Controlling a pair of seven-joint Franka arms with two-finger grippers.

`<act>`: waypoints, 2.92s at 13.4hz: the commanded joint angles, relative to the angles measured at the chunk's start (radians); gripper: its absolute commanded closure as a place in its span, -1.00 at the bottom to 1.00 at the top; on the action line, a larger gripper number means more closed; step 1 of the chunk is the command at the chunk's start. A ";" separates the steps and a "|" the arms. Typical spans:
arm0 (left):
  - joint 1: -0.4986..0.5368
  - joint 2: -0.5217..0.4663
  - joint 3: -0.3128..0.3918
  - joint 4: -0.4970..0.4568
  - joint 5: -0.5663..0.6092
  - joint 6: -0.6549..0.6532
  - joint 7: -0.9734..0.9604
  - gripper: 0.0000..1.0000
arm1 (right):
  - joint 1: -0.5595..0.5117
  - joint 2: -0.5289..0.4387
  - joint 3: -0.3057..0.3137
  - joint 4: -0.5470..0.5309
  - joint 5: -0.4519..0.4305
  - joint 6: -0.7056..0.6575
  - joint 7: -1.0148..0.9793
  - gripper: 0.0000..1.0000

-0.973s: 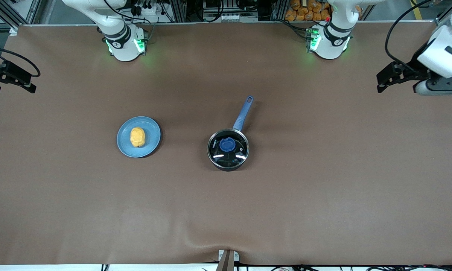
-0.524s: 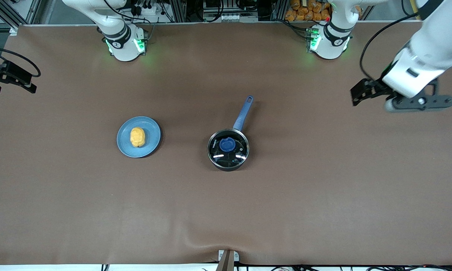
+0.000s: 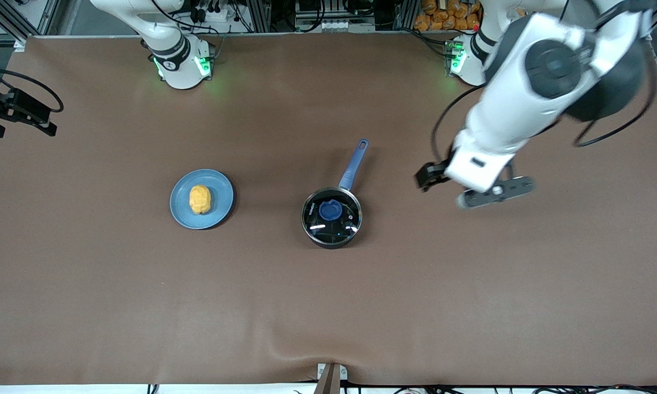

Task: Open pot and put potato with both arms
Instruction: 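Move the left gripper over the saucepan lid's blue knob, then lower the left gripper and grasp the blue knob of the lid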

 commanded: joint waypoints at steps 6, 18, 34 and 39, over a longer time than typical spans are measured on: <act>-0.330 0.239 0.194 0.114 0.062 0.142 -0.381 -1.00 | 0.010 -0.015 -0.002 -0.019 -0.021 0.002 0.022 -1.00; -0.374 0.305 0.219 0.114 0.065 0.291 -0.471 -1.00 | 0.010 -0.045 -0.003 -0.077 -0.014 0.020 0.024 -1.00; -0.393 0.409 0.213 0.123 0.055 0.457 -0.483 -1.00 | 0.024 -0.045 -0.002 -0.144 -0.007 0.072 0.064 -1.00; -0.410 0.408 0.210 0.123 0.062 0.356 -0.425 -1.00 | 0.021 -0.045 -0.006 -0.161 0.023 0.068 0.073 -1.00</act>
